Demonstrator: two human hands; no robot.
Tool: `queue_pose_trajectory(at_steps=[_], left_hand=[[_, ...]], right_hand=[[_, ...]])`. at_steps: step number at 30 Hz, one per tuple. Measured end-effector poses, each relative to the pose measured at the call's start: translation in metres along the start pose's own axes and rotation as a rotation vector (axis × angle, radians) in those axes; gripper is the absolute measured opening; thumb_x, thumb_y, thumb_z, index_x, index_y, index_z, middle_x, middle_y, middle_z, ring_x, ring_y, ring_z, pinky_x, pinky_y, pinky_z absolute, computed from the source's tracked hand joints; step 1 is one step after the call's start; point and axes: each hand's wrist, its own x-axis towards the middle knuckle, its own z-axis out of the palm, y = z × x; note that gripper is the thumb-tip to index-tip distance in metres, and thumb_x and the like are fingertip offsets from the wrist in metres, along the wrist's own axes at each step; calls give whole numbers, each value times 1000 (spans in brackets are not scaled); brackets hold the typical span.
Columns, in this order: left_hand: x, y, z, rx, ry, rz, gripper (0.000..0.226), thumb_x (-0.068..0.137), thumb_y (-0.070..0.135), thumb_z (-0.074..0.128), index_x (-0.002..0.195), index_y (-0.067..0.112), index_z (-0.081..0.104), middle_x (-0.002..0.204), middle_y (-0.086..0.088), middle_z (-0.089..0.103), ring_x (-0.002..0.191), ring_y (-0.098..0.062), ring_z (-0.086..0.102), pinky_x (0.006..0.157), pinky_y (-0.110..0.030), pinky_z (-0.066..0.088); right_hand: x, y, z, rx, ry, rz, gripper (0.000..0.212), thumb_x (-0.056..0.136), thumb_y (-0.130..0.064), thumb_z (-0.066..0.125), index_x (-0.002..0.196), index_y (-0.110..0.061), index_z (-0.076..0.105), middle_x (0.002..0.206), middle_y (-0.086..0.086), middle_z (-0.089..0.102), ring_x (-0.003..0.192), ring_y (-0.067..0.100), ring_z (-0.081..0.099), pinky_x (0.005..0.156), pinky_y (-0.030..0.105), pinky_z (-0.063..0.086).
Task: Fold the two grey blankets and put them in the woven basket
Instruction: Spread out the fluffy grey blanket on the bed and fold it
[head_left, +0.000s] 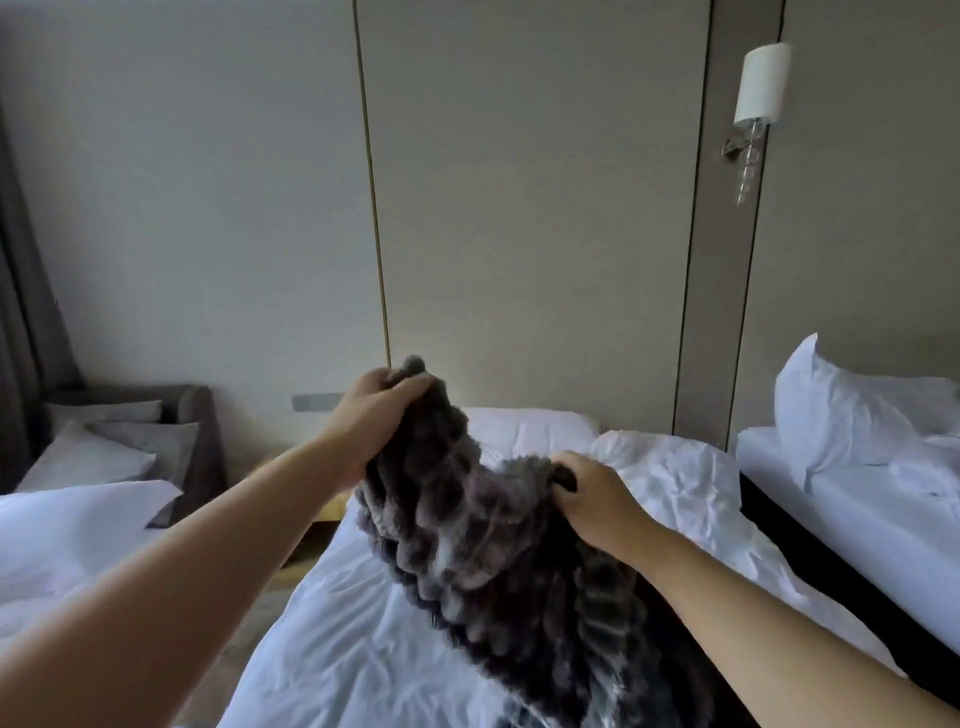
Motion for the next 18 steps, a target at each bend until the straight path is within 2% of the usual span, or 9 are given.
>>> queue_pose_trajectory(at_steps=[2,5,7,10,11,12,14,15,18], left_hand=[[-11,-35,16,243,-176,-25,36,68,53,76,89,26,66,88,-3,70,81,-19,68,67,-27,52],[-31,-96,43,562,-411,-68,42,56,55,82,86,34,62,89,10,65,86,-12,62,66,-20,43],[-45,-138,61,711,-534,-73,58,54,56,82,103,39,58,106,12,62,100,-12,58,79,-23,44],[-75,-196,89,880,-745,-161,96,55,58,80,139,36,39,135,7,50,125,-19,48,98,-30,40],[-86,-214,100,922,-801,-192,93,57,57,78,139,32,40,133,5,52,124,-21,49,95,-30,42],[-96,-229,109,943,-816,-191,74,62,53,76,127,28,51,122,2,60,117,-22,55,86,-28,45],[-113,-249,120,943,-733,-162,22,74,39,65,88,24,61,87,1,65,96,-23,64,68,-26,43],[-119,-256,120,936,-685,-159,12,77,35,61,81,23,60,82,1,64,91,-24,65,65,-25,41],[-126,-282,113,862,-609,-160,16,79,23,60,94,21,65,88,1,65,90,-23,62,68,-27,45]], right_hand=[[-25,24,23,-54,-271,63,27,88,-20,53,66,-20,36,67,-5,44,62,9,41,56,23,29],[-67,58,61,-121,-501,147,20,88,-17,49,71,-18,38,76,-2,47,74,17,46,59,28,30],[-95,72,83,-90,-552,193,15,88,-13,48,79,-22,54,87,-3,59,85,16,55,67,22,39],[-128,73,112,22,-478,245,32,88,-4,48,101,-21,72,105,-3,69,98,8,60,82,14,42],[-137,72,120,52,-440,241,33,87,-2,49,104,-20,72,107,-3,69,99,8,59,83,11,41],[-145,72,127,66,-406,221,34,87,-2,51,107,-19,72,109,-3,69,100,7,59,84,6,39],[-161,78,137,62,-350,221,36,86,-6,56,117,-22,67,117,-5,65,108,8,57,87,3,34],[-170,85,140,47,-325,267,41,86,-10,59,123,-25,61,123,-7,61,114,8,54,91,7,36],[-204,120,147,-60,-413,579,68,79,-32,70,139,-29,39,138,-4,42,126,19,45,100,28,43]])
